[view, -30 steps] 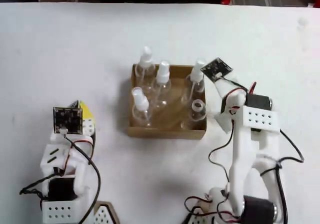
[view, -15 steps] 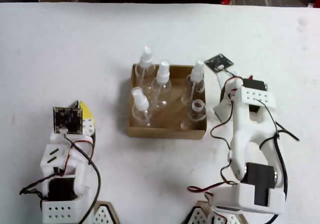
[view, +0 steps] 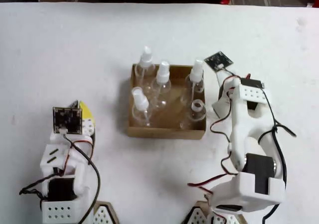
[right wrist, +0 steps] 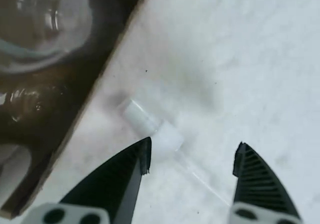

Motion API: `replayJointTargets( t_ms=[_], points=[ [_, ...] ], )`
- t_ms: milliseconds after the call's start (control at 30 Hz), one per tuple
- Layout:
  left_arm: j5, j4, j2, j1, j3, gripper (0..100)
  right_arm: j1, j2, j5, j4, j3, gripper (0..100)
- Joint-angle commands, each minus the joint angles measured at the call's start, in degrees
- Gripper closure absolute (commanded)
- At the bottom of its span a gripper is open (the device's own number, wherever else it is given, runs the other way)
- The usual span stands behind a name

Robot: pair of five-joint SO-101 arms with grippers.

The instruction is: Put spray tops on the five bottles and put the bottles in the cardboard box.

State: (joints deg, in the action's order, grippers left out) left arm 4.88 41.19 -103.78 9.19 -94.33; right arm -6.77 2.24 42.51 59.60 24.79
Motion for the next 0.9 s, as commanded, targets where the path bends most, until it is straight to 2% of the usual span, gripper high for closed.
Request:
replayJointTargets(
  t_ms=[0,333,567,667,867],
  points=[
    [0.7,-1.5,-0.6,-0.6,0.8,98,1.5,-3.3,0.1,1.8,-0.2,75.9],
    [0.7,-1.5,-0.6,-0.6,0.8,98,0.3,-17.7,-0.4,9.1,0.0,75.9],
    [0.7,-1.5,-0.6,-0.6,0.6,98,-2.9,-10.9,-1.8,8.6,0.0,75.9],
    [0.7,-1.5,-0.6,-0.6,0.6,98,-3.0,-6.3,-4.4,5.6,-0.4,75.9],
    [0.7,-1.5,-0.6,-0.4,0.5,98,-3.3,0.3,-4.5,-0.1,-0.5,75.9]
  ],
)
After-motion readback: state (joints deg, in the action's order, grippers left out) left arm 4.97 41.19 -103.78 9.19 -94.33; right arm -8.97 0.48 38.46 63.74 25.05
